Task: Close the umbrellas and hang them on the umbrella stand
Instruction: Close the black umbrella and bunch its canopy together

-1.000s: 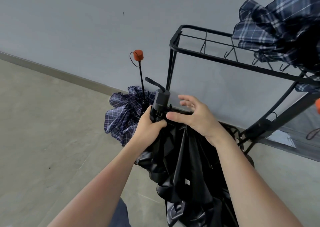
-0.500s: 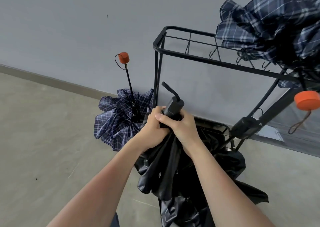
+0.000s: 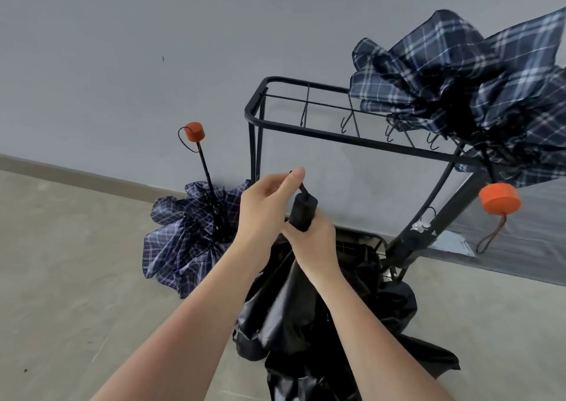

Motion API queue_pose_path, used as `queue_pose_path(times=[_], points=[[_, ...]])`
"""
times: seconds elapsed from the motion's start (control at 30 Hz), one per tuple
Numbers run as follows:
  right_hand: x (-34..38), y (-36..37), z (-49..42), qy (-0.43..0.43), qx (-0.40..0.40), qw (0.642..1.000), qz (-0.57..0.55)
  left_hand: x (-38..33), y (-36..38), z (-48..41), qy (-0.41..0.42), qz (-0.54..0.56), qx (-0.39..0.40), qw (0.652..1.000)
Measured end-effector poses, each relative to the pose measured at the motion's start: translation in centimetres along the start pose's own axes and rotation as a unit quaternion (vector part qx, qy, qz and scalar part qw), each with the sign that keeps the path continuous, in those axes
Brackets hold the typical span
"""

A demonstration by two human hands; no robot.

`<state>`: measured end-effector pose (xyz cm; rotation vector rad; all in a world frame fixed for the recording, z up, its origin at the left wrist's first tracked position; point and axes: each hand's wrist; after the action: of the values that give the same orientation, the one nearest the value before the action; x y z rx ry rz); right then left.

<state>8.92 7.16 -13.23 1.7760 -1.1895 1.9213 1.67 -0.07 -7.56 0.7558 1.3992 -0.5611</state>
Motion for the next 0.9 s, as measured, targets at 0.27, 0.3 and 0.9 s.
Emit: queue_pose_path(times=[0.27,0.3,0.9], points=[[1.6,1.4,-2.0,0.038,-0.025,0.998,0.048,-1.9,0.5,-3.5,-0.034,0.075,-0.02,0.996],[1.6,1.4,-2.3,0.044,-0.026,0.997,0.051,-1.8,0.5,-3.9,-0.047,0.107,-0.014,0.993],[-1.9,-0.1,-10.9,0.019,0.034,0.999,-0.013,1.2,3.6,-12.3,-0.032,0.063,-0.096,0.993]])
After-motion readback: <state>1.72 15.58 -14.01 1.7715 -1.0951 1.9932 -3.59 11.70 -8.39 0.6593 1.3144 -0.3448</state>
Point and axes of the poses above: each hand's wrist, its own z-axis away from the middle knuckle, its own y-axis out of the palm, x = y × z, and after that the axes turned 11 degrees about x, right-handed
